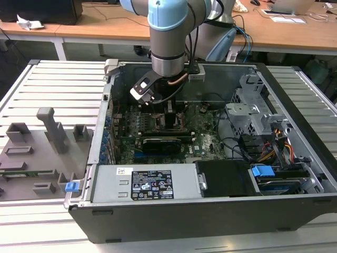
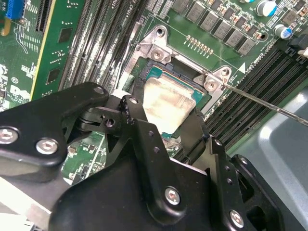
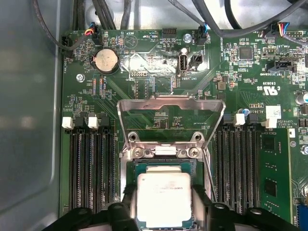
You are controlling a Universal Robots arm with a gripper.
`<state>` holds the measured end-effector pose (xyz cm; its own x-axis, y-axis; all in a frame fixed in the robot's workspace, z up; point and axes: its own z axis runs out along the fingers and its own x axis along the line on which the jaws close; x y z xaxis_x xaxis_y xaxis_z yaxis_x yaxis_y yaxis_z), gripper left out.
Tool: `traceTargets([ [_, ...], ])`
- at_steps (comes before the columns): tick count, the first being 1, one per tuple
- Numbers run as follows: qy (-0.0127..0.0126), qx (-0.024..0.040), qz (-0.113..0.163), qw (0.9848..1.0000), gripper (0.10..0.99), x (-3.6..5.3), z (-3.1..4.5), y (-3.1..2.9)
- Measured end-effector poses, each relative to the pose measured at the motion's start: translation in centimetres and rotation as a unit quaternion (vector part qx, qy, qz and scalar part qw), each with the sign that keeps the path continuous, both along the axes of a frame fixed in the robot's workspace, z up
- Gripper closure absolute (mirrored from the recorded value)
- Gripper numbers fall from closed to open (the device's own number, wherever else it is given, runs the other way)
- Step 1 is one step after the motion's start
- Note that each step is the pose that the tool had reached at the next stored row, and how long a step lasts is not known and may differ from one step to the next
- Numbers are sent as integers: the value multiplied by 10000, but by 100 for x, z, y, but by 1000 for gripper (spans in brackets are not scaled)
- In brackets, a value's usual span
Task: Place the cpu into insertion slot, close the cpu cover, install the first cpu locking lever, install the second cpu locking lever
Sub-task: 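Place the cpu into insertion slot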
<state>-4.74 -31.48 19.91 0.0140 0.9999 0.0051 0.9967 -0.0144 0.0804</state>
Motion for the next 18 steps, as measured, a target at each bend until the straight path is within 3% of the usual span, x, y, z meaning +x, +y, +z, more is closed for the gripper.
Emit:
traceTargets([
  [1,0,1,-1,10000,553,0,0,0],
  [18,1,-15,-46,10000,553,0,-3,0],
])
